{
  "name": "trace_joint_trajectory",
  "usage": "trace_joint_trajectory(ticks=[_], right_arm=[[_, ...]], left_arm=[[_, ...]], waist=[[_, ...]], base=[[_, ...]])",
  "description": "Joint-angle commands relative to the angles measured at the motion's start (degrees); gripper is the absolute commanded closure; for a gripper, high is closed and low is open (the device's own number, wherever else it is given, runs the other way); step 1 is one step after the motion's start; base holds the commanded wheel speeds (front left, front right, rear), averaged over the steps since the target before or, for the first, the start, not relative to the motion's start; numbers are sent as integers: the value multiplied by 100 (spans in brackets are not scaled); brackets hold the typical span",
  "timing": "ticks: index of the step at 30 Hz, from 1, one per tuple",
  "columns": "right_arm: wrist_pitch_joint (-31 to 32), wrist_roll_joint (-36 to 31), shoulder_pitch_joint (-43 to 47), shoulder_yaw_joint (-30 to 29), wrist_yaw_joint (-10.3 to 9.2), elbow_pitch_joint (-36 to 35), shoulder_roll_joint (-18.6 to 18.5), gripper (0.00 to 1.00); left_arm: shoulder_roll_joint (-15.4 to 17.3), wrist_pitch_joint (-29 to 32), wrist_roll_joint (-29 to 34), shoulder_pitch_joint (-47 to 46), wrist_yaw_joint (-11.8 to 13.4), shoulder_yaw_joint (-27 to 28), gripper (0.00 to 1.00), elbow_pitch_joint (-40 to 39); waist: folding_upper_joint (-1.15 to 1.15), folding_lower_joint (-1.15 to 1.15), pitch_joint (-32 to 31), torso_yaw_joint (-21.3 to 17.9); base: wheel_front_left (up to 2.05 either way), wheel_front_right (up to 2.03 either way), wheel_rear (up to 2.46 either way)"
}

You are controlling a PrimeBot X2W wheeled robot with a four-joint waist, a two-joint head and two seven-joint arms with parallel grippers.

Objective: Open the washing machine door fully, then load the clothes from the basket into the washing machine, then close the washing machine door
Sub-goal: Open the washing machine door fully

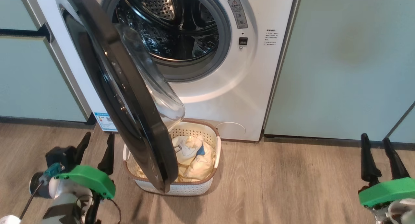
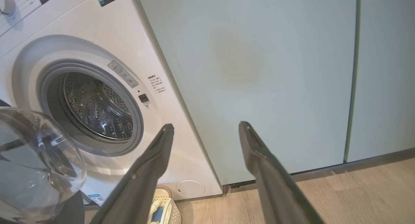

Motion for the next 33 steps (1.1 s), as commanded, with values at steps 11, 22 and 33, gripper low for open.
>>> trace_joint_trajectory(ticks=[11, 22, 33], right_arm=[[-55, -905, 184, -92, -15, 294, 124, 0], [-55, -1080, 214, -54, -15, 491, 191, 0], [-55, -1093, 185, -81, -15, 551, 214, 0]], left_arm=[[125, -37, -13, -237, -5, 194, 0, -104], [93, -37, 17, -206, -5, 195, 0, -112], [82, -37, 28, -200, -5, 166, 0, -89]], waist=[[0, 0, 36, 70], [0, 0, 42, 97], [0, 0, 22, 95]], base=[[0, 0, 0], [0, 0, 0], [0, 0, 0]])
